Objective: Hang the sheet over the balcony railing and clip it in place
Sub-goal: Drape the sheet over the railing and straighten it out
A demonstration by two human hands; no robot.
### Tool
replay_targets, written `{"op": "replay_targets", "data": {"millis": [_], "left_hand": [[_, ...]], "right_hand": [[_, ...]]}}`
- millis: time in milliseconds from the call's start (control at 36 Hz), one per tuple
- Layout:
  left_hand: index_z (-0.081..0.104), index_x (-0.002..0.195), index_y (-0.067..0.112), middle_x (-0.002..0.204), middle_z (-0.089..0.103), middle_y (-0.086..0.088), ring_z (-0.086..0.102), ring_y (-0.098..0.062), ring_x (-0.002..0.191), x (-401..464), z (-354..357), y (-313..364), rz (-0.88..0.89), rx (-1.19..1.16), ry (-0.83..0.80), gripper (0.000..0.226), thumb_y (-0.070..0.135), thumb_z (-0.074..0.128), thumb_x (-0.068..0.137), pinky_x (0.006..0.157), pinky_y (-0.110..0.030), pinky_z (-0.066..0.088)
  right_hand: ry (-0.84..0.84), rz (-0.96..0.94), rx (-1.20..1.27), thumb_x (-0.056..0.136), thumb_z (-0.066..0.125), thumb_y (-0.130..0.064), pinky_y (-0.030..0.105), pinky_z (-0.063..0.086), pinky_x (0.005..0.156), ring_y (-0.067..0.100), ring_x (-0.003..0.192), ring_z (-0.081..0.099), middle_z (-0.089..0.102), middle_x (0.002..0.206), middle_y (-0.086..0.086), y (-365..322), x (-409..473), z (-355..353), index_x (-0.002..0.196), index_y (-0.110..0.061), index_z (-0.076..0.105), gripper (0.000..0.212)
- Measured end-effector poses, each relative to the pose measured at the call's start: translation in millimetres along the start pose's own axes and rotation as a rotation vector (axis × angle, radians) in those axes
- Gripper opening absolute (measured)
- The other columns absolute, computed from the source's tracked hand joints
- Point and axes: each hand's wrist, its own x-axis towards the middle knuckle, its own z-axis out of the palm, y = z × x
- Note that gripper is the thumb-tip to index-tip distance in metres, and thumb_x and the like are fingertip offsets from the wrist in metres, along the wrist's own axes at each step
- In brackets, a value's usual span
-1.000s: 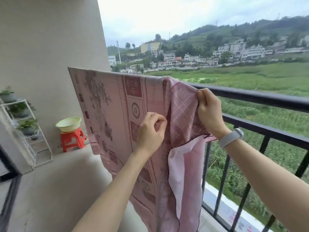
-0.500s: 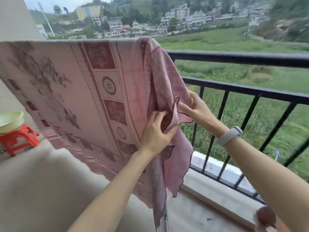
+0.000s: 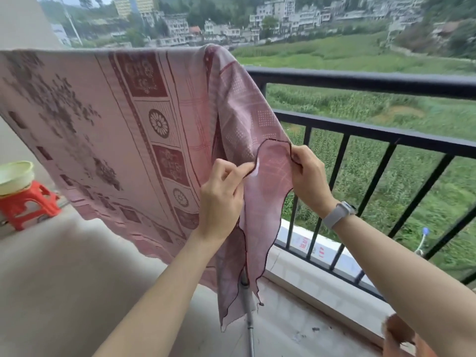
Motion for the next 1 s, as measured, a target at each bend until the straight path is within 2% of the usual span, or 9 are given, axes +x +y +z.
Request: {"op": "replay_targets", "data": {"millis": [56, 222, 306, 389, 500, 611, 722, 861, 1000], "left_hand": [[0.071, 0.095, 0.006, 0.07, 0.049, -0.01, 0.038, -0.008, 0.054, 7.0, -3.6, 1.1, 0.034, 0.049, 0.014, 0.028, -0.006, 0.05, 0.081, 0.052, -0.01, 0.037], [0.072, 0.083, 0.007, 0.068, 0.052, -0.01, 0.045, -0.016, 0.047, 28.3, 4.4, 13.9, 0.063, 0.139, 0.073, 0.024, -0.012, 0.058, 0.076, 0.036, -0.025, 0.041], [0.07, 0.089, 0.007, 0.076, 0.057, -0.011, 0.051, -0.014, 0.056, 37.0, 16.6, 26.6, 0.01, 0.147, 0.044, 0.024, -0.008, 0.056, 0.077, 0.043, -0.019, 0.042], [0.065, 0.101, 0.009, 0.093, 0.058, -0.008, 0.055, -0.011, 0.074, 36.8, 27.1, 32.8, -0.13, 0.135, 0.016, 0.026, 0.001, 0.054, 0.079, 0.058, -0.013, 0.04], [0.064, 0.1, 0.008, 0.092, 0.06, -0.004, 0.056, -0.01, 0.081, 13.6, 36.6, 31.1, -0.2, 0.067, -0.032, 0.026, 0.013, 0.048, 0.081, 0.07, -0.017, 0.045], [0.06, 0.1, 0.011, 0.095, 0.059, -0.004, 0.057, -0.014, 0.081, -14.3, 38.3, 22.7, -0.3, 0.106, -0.014, 0.02, 0.012, 0.058, 0.08, 0.07, -0.016, 0.041], [0.053, 0.115, 0.011, 0.114, 0.053, -0.009, 0.052, -0.023, 0.106, -33.3, 35.8, 12.6, -0.383, 0.194, -0.094, 0.044, 0.011, 0.071, 0.075, 0.088, -0.025, 0.042], [0.028, 0.139, 0.015, 0.14, 0.033, -0.009, 0.031, -0.019, 0.131, -43.1, 28.4, 12.0, -0.505, 0.136, -0.289, 0.093, 0.047, 0.075, 0.065, 0.107, -0.027, 0.026], [0.028, 0.139, 0.018, 0.143, 0.036, -0.001, 0.032, -0.012, 0.132, -13.4, 35.3, 19.8, -0.715, -0.001, -0.129, 0.102, 0.076, 0.057, 0.06, 0.108, -0.025, 0.026]], "right_hand": [[0.028, 0.009, -0.021, 0.087, 0.054, 0.001, 0.046, 0.054, 0.061, 0.019, 0.068, 0.057, 0.064, 0.081, 0.011, 8.7, 4.0, -7.4, 0.092, 0.003, 0.062, 0.01], [0.143, -0.043, -0.071, 0.087, 0.053, 0.002, 0.04, 0.057, 0.072, 0.024, 0.087, 0.068, 0.07, 0.099, 0.012, 42.1, 33.0, -46.5, 0.104, -0.003, 0.067, 0.023], [0.164, -0.025, -0.057, 0.086, 0.053, 0.0, 0.034, 0.055, 0.069, 0.02, 0.083, 0.067, 0.07, 0.098, 0.006, 52.5, 36.4, -53.1, 0.107, -0.005, 0.065, 0.024], [0.123, 0.109, 0.053, 0.084, 0.06, -0.003, 0.031, 0.047, 0.054, 0.018, 0.062, 0.057, 0.065, 0.08, 0.005, 54.9, 23.0, -39.8, 0.11, -0.001, 0.054, 0.027], [-0.001, 0.296, 0.244, 0.085, 0.063, -0.014, 0.021, 0.05, 0.07, 0.018, 0.075, 0.057, 0.057, 0.083, 0.005, 61.9, -11.2, -15.6, 0.121, -0.005, 0.048, 0.04], [-0.172, 0.357, 0.297, 0.083, 0.065, -0.017, 0.032, 0.051, 0.083, 0.018, 0.092, 0.056, 0.057, 0.099, 0.008, 73.4, -36.5, 1.8, 0.125, -0.011, 0.05, 0.045], [-0.266, 0.369, 0.309, 0.085, 0.063, -0.018, 0.03, 0.046, 0.088, 0.012, 0.102, 0.05, 0.052, 0.118, 0.005, 78.1, -37.4, 17.7, 0.131, -0.019, 0.045, 0.05], [-0.413, 0.347, 0.347, 0.087, 0.055, -0.005, 0.029, 0.046, 0.09, 0.012, 0.111, 0.047, 0.047, 0.132, 0.002, 78.3, -35.8, 31.8, 0.138, -0.024, 0.035, 0.058], [-0.476, 0.383, 0.495, 0.082, 0.039, 0.009, 0.018, 0.044, 0.085, 0.01, 0.12, 0.045, 0.044, 0.138, -0.003, 67.8, -20.7, 29.8, 0.137, -0.022, 0.04, 0.063]]}}
